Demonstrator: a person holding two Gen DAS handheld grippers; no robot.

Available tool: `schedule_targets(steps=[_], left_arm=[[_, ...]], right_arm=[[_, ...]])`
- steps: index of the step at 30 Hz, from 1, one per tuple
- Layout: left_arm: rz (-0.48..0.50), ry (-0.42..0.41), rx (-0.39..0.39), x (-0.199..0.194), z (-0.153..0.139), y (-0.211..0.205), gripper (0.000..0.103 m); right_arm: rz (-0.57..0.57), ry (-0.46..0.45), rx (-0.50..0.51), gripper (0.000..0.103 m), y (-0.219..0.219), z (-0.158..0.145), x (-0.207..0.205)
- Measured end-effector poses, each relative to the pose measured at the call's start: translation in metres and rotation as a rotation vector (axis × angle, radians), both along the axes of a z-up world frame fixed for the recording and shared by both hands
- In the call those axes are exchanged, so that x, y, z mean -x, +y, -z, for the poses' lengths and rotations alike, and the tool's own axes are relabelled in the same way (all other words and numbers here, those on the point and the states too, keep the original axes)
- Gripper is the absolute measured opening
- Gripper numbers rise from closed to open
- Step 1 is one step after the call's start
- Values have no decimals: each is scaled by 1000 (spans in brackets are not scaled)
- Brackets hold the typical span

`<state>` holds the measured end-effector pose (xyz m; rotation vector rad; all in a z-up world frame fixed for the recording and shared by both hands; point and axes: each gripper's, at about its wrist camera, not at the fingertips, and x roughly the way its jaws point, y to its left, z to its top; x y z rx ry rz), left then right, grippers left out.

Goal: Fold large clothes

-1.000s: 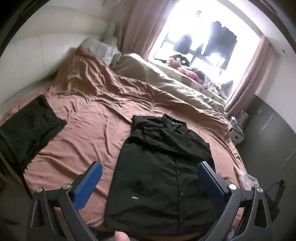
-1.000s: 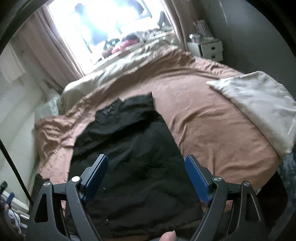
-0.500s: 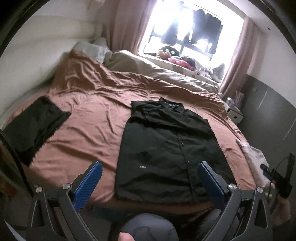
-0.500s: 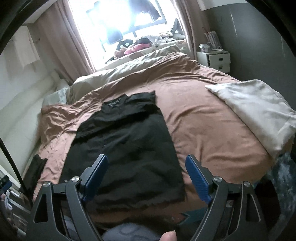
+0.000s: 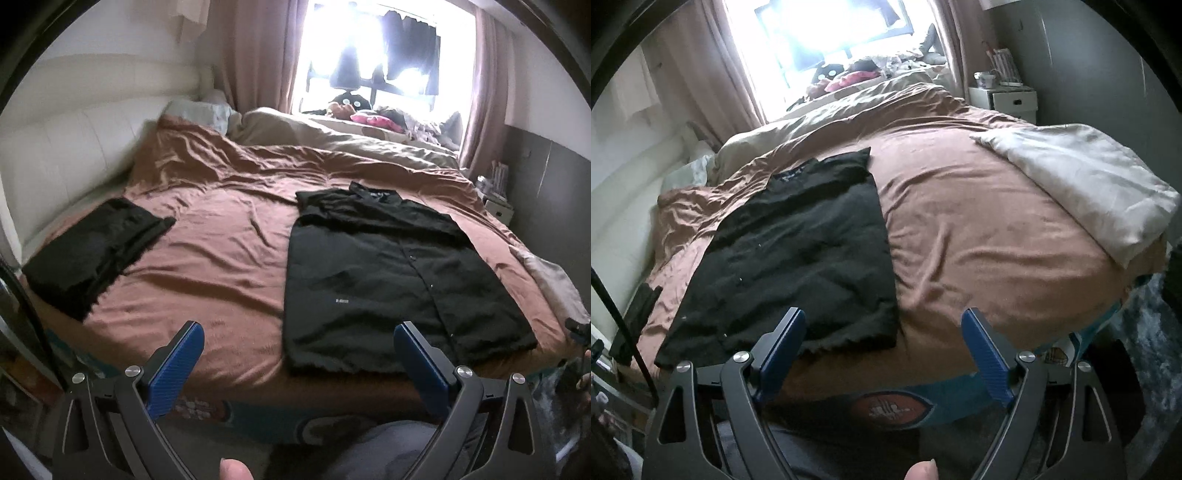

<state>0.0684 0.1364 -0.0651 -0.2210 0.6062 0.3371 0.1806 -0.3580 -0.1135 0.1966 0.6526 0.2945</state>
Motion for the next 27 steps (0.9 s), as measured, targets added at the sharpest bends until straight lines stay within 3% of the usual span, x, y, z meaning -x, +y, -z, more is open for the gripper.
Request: schedule_targets(steps=[4, 7, 14, 16, 18, 22, 23, 24, 27], left_arm=[[-10, 41, 56, -8, 23, 15, 103], [21, 20, 123, -11, 40, 22, 103], [51, 49, 172, -27, 73, 26, 102], [60, 52, 211, -34, 81, 30, 101], [71, 53, 250, -40, 90, 33, 94], [83, 67, 308, -51, 104, 38, 75], [85, 69, 320, -52, 106, 39, 69], [83, 72, 330, -53, 109, 40, 68], [65, 95, 347, -60, 117, 44, 61]], right_arm=[[-19, 35, -23, 85, -7, 14, -7], [-13, 53, -31, 85, -11, 26, -12], [-32, 81, -56, 85, -2, 51, -30], [-45, 82, -51, 79, 4, 55, -36], [-60, 83, -49, 60, 10, 59, -44], [-82, 96, -77, 57, 17, 66, -57], [-77, 98, -74, 52, 19, 67, -59], [-67, 97, -61, 47, 21, 68, -61], [-71, 99, -55, 45, 27, 70, -66]])
